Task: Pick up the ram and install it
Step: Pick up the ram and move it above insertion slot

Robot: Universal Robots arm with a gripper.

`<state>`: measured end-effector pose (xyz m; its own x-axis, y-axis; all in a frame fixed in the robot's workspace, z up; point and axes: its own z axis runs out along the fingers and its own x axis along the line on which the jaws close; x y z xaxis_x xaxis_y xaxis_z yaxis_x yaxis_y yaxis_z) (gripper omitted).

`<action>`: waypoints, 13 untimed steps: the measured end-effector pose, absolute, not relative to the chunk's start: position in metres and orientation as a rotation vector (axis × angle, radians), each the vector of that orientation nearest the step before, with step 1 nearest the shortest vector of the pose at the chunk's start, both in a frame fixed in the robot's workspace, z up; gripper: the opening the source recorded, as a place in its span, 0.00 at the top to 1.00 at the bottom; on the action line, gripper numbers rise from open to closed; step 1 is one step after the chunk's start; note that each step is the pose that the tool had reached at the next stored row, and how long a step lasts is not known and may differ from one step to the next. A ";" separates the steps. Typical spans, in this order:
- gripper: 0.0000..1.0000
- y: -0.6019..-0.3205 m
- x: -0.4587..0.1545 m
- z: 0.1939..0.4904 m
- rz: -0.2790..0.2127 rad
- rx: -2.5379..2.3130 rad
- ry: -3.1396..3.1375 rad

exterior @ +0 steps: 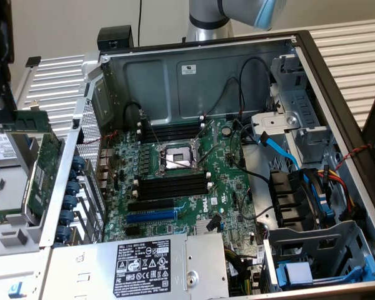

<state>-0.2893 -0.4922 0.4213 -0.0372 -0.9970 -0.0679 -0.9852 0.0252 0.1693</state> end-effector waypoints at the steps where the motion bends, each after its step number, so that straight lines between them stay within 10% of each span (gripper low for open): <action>1: 0.87 -0.492 -0.285 0.421 -0.257 2.129 -2.197; 13: 0.87 -0.492 -0.254 0.421 -0.130 2.106 -2.187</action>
<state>-0.2543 -0.4923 0.4214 -0.0371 -0.9992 0.0145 -0.9904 0.0387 0.1328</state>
